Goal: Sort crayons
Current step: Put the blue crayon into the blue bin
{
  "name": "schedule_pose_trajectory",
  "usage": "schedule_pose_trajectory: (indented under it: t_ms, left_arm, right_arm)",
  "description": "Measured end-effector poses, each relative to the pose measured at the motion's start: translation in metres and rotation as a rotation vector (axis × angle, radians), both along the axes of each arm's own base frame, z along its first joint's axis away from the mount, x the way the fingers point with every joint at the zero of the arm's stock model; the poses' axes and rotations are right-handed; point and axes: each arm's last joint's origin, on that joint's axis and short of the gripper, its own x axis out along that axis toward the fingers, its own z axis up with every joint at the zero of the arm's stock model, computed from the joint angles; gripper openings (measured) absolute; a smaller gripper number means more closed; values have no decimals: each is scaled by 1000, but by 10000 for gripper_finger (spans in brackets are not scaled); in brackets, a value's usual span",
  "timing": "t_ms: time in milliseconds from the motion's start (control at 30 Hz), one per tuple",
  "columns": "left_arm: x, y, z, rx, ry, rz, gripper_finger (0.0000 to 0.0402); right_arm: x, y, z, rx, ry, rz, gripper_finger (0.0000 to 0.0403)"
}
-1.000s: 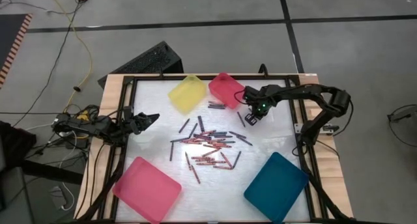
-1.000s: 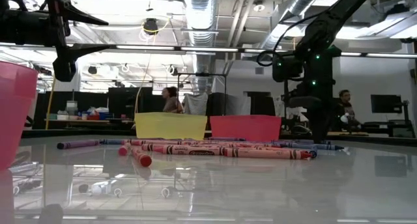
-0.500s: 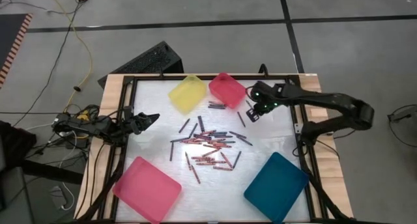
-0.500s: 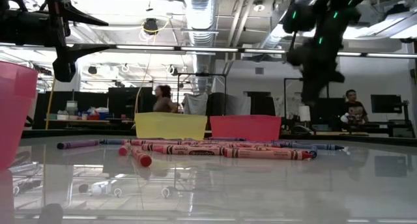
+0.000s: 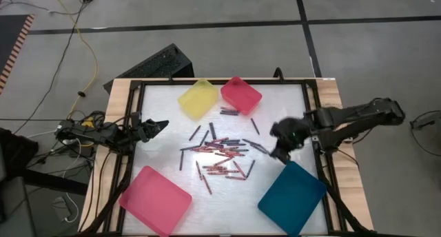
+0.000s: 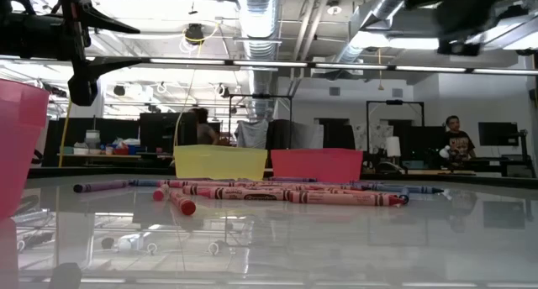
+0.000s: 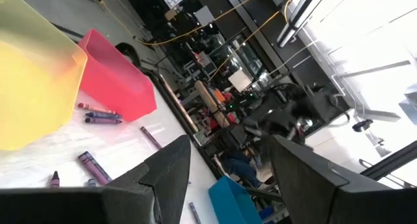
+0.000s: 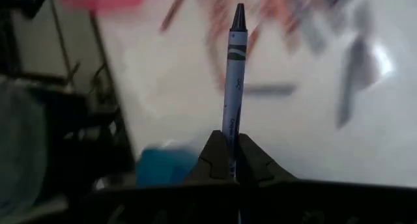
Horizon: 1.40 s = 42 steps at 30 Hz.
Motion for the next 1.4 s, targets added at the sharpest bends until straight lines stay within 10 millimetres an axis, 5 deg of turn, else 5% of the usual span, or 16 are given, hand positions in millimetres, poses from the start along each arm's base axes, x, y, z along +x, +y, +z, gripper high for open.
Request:
schedule_pose_trajectory:
  t_ms: [267, 600, 833, 1000, 1200, 1400]
  left_arm:
    - [0, 0, 0, -7, -3, -2, 199]
    - [0, 0, 0, -4, 2, -1, 199]
    - [1, 0, -2, -26, 14, -7, 199]
    - [1, 0, -2, -30, 11, -13, 199]
    - [1, -1, -2, -29, 10, -25, 199]
    - [1, -1, -2, -30, 10, -25, 199]
  right_arm:
    - [-15, 69, -17, 125, 247, 84, 2]
    - [-29, 118, -62, -77, 548, -13, 6]
    - [-16, 131, -90, -157, 628, -42, 17]
    - [-13, 134, -95, -157, 634, -40, 72]
    - [-13, 132, -91, -136, 620, -43, 145]
    - [-4, 110, -65, -17, 493, -56, 179]
